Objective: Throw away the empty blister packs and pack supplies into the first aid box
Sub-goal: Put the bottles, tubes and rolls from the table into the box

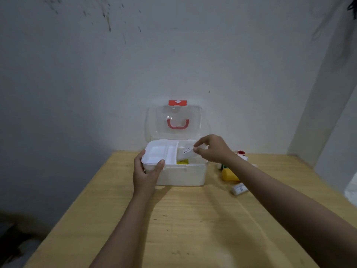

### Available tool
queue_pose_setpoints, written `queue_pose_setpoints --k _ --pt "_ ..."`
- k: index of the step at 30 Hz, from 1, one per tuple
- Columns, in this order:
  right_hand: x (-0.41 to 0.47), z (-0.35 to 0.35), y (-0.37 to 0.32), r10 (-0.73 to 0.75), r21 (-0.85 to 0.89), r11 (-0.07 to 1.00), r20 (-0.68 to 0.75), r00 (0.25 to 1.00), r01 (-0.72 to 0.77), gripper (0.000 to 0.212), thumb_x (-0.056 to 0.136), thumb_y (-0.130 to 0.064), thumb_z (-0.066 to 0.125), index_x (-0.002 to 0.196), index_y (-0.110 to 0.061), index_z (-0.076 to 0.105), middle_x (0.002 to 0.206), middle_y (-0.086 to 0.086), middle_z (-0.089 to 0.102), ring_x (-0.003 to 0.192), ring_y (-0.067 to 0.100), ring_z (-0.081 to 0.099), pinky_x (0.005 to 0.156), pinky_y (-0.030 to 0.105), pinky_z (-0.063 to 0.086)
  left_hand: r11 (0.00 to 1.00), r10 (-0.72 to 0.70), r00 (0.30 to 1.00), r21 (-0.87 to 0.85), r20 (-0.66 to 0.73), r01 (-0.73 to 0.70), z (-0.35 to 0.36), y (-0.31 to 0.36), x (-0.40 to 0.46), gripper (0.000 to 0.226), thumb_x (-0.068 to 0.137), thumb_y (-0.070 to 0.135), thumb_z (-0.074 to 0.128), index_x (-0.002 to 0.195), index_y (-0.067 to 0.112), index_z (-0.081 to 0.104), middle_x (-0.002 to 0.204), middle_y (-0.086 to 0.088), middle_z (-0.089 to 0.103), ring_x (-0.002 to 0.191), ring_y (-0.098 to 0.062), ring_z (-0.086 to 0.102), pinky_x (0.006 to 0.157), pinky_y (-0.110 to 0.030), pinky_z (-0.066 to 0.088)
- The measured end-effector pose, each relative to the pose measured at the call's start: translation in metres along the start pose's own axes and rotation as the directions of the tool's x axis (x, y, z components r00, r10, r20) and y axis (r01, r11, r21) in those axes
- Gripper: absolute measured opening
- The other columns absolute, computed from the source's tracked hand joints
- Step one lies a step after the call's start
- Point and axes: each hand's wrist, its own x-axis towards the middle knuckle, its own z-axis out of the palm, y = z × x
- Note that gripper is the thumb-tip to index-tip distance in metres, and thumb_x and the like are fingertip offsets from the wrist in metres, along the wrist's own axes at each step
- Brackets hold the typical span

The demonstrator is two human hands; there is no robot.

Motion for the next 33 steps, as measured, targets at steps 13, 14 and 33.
queue_pose_setpoints --k 13,14,33 --pt "0.035 0.031 -0.013 0.115 -0.238 0.967 0.077 0.99 -0.093 0.026 0.079 -0.015 0.071 0.098 0.003 0.068 0.103 0.015 0.068 0.095 0.027 0.062 0.079 0.035 0.052 1.0 -0.005 1.0 -0.01 -0.008 0.005 0.002 0.001 -0.001 0.066 0.074 0.026 0.079 0.129 0.033 0.044 0.117 0.022 0.05 0.106 0.003 0.052 0.075 -0.018 0.048" --pt "0.037 0.034 -0.015 0.123 -0.227 0.968 0.074 0.99 -0.103 0.023 0.08 -0.013 0.07 0.094 0.004 0.068 0.099 0.017 0.069 0.091 0.027 0.063 0.078 0.035 0.054 1.0 -0.006 1.0 -0.01 -0.009 0.006 0.002 0.001 -0.001 0.067 0.074 0.026 0.079 0.13 0.032 0.044 0.117 0.022 0.05 0.105 0.003 0.052 0.075 -0.018 0.048" --pt "0.036 0.045 -0.021 0.335 0.192 0.915 0.13 0.933 -0.356 0.023 0.079 0.004 0.064 0.101 0.007 0.066 0.089 0.023 0.072 0.081 0.032 0.073 0.078 0.043 0.06 0.996 0.02 1.0 0.081 0.001 -0.02 0.0 -0.002 0.002 0.068 0.074 0.031 0.078 0.132 0.032 0.043 0.125 0.009 0.05 0.108 -0.008 0.052 0.074 -0.02 0.05"
